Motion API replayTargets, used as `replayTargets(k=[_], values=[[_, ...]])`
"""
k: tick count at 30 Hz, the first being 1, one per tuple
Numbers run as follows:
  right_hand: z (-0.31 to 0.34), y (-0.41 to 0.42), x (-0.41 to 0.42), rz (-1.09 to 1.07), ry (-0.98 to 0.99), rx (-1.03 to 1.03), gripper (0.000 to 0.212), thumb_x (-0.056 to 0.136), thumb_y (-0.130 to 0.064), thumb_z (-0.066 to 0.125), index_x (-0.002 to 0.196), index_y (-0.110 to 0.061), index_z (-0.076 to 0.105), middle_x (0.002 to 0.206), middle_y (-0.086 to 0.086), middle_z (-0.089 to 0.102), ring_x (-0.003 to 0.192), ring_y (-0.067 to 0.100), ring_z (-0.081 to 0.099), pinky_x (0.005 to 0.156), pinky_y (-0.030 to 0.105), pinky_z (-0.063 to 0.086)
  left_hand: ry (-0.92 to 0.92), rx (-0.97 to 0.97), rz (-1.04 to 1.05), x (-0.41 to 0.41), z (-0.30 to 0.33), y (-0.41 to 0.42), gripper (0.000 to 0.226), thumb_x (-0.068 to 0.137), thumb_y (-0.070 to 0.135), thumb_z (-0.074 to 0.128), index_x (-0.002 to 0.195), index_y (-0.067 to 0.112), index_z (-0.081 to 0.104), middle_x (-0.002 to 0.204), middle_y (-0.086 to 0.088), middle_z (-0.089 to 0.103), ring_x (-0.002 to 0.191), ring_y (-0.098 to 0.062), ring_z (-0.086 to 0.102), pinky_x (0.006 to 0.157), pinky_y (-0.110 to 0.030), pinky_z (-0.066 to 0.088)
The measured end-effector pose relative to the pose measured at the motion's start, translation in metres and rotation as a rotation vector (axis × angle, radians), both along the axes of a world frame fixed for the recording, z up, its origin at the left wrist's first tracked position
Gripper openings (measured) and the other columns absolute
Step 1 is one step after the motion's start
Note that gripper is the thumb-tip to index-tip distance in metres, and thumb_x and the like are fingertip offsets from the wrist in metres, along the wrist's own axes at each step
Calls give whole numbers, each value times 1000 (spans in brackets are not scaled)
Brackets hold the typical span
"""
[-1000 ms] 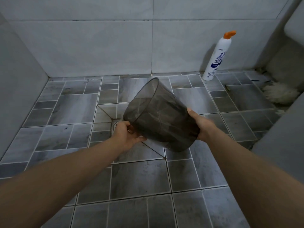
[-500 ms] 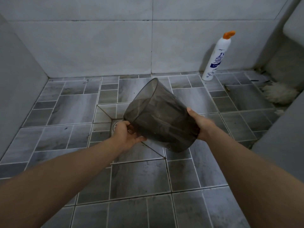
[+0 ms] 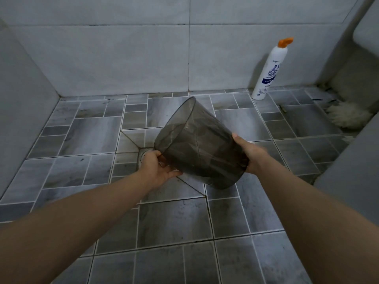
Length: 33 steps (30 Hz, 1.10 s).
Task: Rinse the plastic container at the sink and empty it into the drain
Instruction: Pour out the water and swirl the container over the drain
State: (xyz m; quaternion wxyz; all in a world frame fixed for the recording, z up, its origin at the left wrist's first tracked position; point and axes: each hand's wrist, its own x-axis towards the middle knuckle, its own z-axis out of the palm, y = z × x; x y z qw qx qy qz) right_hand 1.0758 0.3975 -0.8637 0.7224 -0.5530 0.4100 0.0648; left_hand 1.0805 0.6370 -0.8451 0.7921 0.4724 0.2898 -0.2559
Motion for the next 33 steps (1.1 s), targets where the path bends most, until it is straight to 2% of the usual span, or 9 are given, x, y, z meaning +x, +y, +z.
replayTargets(k=[3,7,13,16,19,23,25,31,33], values=[[3,2,-2,-10,1,-17,104,31,-47,92,119,-2,60,109,16,71,90,32,71,65,45,60,6,-11,-1,0,-1,0,34,94,12,28,61,11,37,92,-16,56,123,-42,48,104,-63,33],[5,1,-2,-17,-11,-15,76,56,-40,87,116,-1,61,108,16,70,86,29,70,60,39,57,14,-11,-5,2,-2,0,34,93,11,28,59,11,33,90,-16,56,124,-43,47,98,-61,36],[5,1,-2,-24,24,-40,118,15,-50,89,119,-3,60,108,15,72,89,32,71,69,47,60,20,-10,-4,3,-2,0,35,93,12,28,58,11,34,90,-16,57,123,-42,48,101,-62,35],[9,3,-3,-1,2,-43,100,35,-48,90,119,-3,59,109,15,70,88,31,70,60,40,58,20,-17,-9,4,-4,1,34,92,12,28,59,12,33,94,-17,57,123,-42,48,100,-61,36],[10,3,-4,11,4,-50,92,45,-46,88,120,-2,57,111,16,69,90,32,69,63,42,59,22,-12,-5,5,-7,2,34,92,13,27,59,12,33,96,-18,58,123,-43,49,102,-63,35],[8,2,-3,-2,19,-59,122,10,-51,89,119,-4,59,110,15,70,92,33,70,77,52,58,13,-12,0,2,-5,2,36,93,12,26,58,12,33,97,-18,57,122,-43,48,104,-63,33],[6,1,-1,7,12,-56,127,5,-52,90,118,-4,59,111,15,70,92,33,71,79,54,58,13,-17,-7,2,-7,3,35,94,13,26,61,11,36,104,-19,58,123,-43,48,104,-62,34],[13,5,-4,12,14,-72,113,21,-49,88,119,-4,57,111,15,68,92,34,69,80,53,58,16,-9,-5,4,-15,6,30,96,18,27,77,8,48,107,-19,58,122,-41,50,103,-61,36],[13,5,-4,25,12,-76,99,39,-47,90,121,-3,55,110,15,66,92,33,67,80,50,58,11,-11,-3,4,-16,7,30,96,18,27,80,8,50,105,-19,59,118,-40,51,103,-61,36]])
